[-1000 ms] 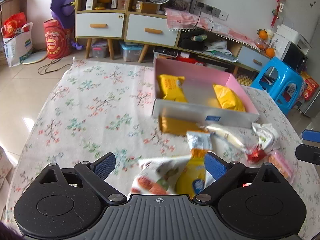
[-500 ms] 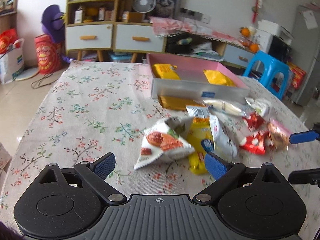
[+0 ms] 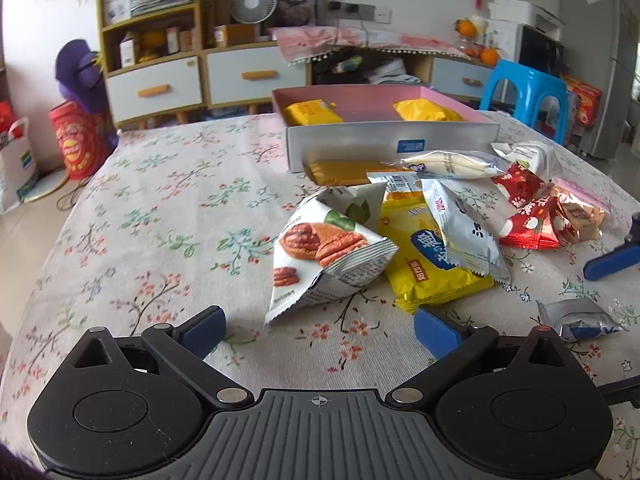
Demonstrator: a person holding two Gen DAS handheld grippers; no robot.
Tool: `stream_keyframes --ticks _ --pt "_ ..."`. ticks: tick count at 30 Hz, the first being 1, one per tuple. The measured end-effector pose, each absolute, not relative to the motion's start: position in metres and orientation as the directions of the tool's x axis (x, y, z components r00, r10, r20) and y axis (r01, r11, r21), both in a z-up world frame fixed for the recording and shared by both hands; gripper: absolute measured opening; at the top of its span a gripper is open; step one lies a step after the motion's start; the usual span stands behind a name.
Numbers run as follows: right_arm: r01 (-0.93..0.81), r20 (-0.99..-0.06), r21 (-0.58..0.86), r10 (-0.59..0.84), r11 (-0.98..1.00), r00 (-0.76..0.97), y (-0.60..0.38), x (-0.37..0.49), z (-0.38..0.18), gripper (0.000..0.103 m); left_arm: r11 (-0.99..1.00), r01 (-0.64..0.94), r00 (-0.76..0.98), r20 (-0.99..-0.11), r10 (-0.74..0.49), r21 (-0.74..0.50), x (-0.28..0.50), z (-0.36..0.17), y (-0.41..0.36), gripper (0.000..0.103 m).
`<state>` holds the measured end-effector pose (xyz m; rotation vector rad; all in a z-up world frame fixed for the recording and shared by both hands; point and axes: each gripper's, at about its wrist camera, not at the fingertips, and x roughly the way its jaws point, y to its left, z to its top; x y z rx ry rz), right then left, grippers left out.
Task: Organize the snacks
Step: 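Grasp the silver wrapper with the right gripper while the left grasps the nut packet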
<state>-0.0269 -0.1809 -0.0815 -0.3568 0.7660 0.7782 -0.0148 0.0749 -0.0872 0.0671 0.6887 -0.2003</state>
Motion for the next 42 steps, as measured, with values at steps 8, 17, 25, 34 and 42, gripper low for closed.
stream_keyframes --ticks 8,17,25,34,42 --pt "-0.747 -0.738 -0.042 0.483 0.663 0.470 -0.179 -0.025 -0.081 0.093 0.959 0.281 0.738 -0.630 -0.243 -0.041 0.001 -0.085 0.079 0.100" --pt "-0.750 -0.737 -0.042 0.487 0.660 0.469 -0.175 -0.018 -0.081 0.088 0.925 0.376 0.710 -0.624 -0.326 -0.056 0.007 -0.082 0.071 0.090" --pt "-0.764 -0.724 -0.049 0.504 0.644 0.471 -0.170 -0.023 -0.076 0.064 0.922 0.382 0.710 -0.619 -0.335 -0.061 0.009 -0.079 0.073 0.067" --pt "-0.773 -0.722 -0.024 0.524 0.634 0.452 -0.168 -0.025 -0.073 0.025 0.935 0.350 0.735 -0.604 -0.309 -0.052 0.012 -0.073 0.075 0.064" --pt "-0.787 -0.726 -0.033 0.526 0.616 0.442 -0.163 -0.027 -0.072 0.017 0.945 0.308 0.739 -0.599 -0.309 -0.108 0.025 -0.070 0.079 0.069"
